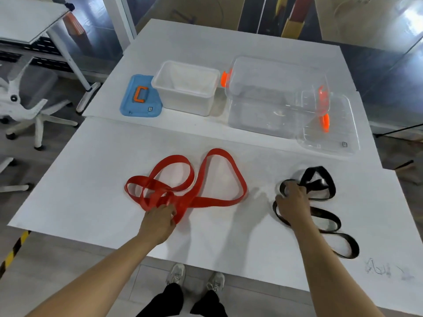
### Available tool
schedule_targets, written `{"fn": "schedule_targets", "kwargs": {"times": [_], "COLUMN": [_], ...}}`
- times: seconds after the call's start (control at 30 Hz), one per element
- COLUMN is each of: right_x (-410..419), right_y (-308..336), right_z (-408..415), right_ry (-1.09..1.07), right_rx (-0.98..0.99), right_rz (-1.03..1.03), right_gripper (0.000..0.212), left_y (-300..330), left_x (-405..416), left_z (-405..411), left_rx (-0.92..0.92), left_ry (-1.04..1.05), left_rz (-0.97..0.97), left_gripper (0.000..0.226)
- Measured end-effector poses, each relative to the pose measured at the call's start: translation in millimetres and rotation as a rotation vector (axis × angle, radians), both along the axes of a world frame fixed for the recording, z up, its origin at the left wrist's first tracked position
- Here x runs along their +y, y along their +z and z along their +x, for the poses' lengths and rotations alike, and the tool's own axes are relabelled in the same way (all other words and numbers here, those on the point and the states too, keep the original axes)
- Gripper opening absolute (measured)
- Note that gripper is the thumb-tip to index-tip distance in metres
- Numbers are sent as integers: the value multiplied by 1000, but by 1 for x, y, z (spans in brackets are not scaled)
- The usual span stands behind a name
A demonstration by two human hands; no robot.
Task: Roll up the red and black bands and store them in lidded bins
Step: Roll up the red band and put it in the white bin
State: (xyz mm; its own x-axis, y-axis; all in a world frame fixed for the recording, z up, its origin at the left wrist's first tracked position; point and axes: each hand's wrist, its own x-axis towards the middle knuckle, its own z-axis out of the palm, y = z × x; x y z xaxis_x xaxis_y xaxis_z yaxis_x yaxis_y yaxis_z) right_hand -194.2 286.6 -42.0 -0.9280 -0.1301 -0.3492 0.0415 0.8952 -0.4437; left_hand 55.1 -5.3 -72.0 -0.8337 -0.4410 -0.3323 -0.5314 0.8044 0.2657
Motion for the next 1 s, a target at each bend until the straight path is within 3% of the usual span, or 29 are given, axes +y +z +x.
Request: {"fn": "schedule_targets", "kwargs": {"times": [0.2,0.3,0.53,0.67,0.9,1.0], "right_x": [-48,-66,-92,-104,-107,-108], "right_y": [-33,-43,-66,-75,-82,-71], "right_z": [29,33,23,16,11,16], "right_ry": [145,135,-17,-161,-240,-252], "right_rx": [-173,-229,-311,-362,-320,-149], "right_rz": [-113,-134,-172,-216,-63,-122], "right_gripper": [53,56,54,51,24,23], "left_y": [-5,-6,-17,-28,-25,-18], "left_x": [-3,0,8,11,14,13], "left_z": [-19,-38,-67,-62,-53,-51], "left_rx": [124,126,-125,-287,-262,-221], "left_ry": [-26,-43,-80,-198,-181,-155], "left_rz": [29,44,112,156,257,299], "left_gripper": [22,36,83,77,72,67]}}
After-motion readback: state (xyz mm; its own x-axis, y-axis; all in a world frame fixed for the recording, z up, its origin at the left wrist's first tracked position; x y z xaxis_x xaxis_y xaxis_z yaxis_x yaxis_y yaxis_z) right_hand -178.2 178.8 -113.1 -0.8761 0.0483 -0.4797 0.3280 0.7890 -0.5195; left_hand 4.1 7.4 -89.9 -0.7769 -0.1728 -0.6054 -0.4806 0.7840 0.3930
